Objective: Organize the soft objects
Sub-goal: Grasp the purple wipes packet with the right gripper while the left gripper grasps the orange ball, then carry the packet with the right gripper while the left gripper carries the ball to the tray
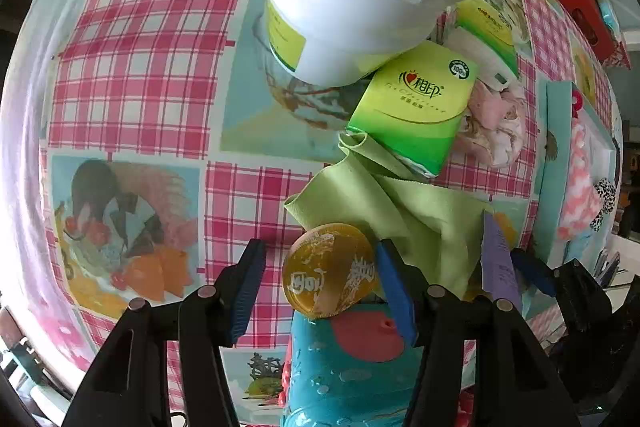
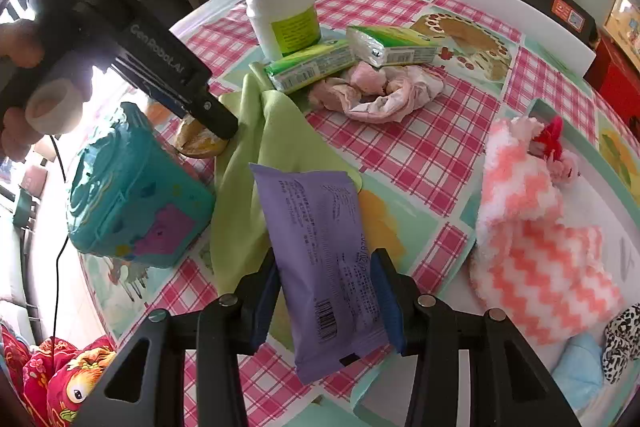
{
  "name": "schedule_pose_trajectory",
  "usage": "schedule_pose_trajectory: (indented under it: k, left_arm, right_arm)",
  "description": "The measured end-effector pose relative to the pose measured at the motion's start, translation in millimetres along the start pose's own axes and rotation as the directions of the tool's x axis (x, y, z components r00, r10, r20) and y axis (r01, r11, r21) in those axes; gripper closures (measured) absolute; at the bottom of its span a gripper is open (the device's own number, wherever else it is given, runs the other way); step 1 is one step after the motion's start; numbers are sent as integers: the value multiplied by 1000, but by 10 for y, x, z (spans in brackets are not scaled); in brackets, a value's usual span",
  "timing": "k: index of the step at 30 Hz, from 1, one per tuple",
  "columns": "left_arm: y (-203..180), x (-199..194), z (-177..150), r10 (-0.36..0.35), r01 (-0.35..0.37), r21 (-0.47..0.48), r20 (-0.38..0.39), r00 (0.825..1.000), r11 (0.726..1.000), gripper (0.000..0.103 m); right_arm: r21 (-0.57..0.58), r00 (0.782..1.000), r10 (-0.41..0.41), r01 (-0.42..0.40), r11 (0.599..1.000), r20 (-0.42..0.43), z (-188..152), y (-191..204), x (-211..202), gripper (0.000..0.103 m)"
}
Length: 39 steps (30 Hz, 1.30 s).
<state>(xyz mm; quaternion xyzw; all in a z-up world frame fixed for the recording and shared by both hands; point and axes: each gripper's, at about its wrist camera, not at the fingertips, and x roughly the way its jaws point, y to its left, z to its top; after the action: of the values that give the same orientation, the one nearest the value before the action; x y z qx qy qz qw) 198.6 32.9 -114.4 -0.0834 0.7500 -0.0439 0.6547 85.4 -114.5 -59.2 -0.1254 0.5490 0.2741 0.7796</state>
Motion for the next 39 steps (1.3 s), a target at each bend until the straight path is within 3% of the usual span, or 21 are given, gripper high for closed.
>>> schedule_pose_trajectory:
  k: [4,12,23,32,39]
  left_arm:
    - [35,-6,-16,-26,26,-2,9,1000,1000,56]
    - [74,-252,-250,-47,47,4,59,997,999,57]
    - [305,-783,-507,-63,70,-40,166,984,997,57]
    - [375,-1279,-966,-108,128,-39,328,939,991,57]
    - [171,-1601,-1153,-152,177,-14,444,883,984,57]
  right_arm:
    - [6,1000,1,-1,1000,0,3,-16,-4,55]
    - [7,1000,7,-7,1000,1,6,-20,-18,57]
    - [31,998,37,-39,999,48,10,-70,-158,77]
    - [69,994,45,-52,996,101,14,-159,-306,82]
    - [99,981,38,-58,993,189,28,-251,-618,83]
